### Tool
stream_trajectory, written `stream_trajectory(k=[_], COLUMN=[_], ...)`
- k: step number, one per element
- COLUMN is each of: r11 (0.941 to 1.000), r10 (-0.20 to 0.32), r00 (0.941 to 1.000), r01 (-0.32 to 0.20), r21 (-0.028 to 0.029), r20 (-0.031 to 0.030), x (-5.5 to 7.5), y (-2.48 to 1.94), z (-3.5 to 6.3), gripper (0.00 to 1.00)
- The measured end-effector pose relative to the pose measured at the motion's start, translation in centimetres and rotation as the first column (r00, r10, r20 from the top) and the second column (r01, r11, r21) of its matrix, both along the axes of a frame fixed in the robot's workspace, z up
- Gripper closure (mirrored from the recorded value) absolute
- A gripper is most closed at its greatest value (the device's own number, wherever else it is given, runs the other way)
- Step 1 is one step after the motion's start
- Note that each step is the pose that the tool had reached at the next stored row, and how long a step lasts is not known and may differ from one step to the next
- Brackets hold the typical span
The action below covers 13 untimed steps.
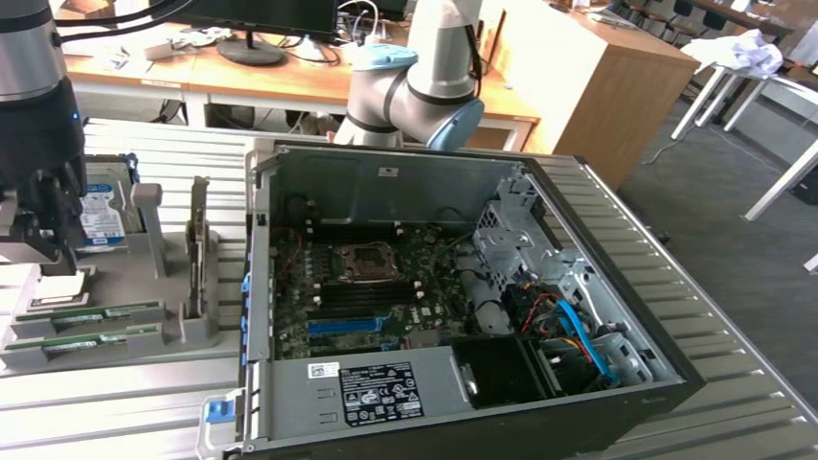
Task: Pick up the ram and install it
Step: 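Pick up the ram and move it above insertion slot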
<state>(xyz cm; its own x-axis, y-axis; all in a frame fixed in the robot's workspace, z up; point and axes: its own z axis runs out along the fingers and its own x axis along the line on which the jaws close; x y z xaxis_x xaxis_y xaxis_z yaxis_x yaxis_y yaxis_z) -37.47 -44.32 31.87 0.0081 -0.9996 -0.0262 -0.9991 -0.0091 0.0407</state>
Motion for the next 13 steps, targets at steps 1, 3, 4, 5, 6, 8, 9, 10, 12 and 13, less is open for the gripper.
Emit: stream_trajectory(k=[1, 3, 4, 5, 6, 8, 9, 10, 12, 13], r11=[1.0000, 1.0000, 1.0000, 1.0000, 1.0000, 1.0000, 1.0000, 1.0000, 1.0000, 1.0000], r10=[0.000, 0.000, 0.000, 0.000, 0.000, 0.000, 0.000, 0.000, 0.000, 0.000], r00=[1.0000, 1.0000, 1.0000, 1.0000, 1.0000, 1.0000, 1.0000, 1.0000, 1.0000, 1.0000], r01=[0.000, 0.000, 0.000, 0.000, 0.000, 0.000, 0.000, 0.000, 0.000, 0.000], r21=[0.0000, 0.0000, 0.0000, 0.0000, 0.0000, 0.0001, 0.0001, 0.0000, 0.0001, 0.0001], r20=[0.0000, -0.0001, 0.0000, 0.0000, 0.0000, 0.0001, 0.0000, 0.0000, 0.0000, 0.0000], x=[0.00, 0.00, 0.00, 0.00, -0.01, -0.01, -0.01, -0.01, -0.01, -0.01], y=[-0.01, -0.02, -0.04, -0.04, -0.05, -0.07, -0.08, -0.09, -0.12, -0.13], z=[-0.03, -0.09, -0.12, -0.15, -0.17, -0.24, -0.27, -0.30, -0.38, -0.41], gripper=[0.59, 0.59, 0.59, 0.59, 0.59, 0.59, 0.59, 0.59, 0.59, 0.59])
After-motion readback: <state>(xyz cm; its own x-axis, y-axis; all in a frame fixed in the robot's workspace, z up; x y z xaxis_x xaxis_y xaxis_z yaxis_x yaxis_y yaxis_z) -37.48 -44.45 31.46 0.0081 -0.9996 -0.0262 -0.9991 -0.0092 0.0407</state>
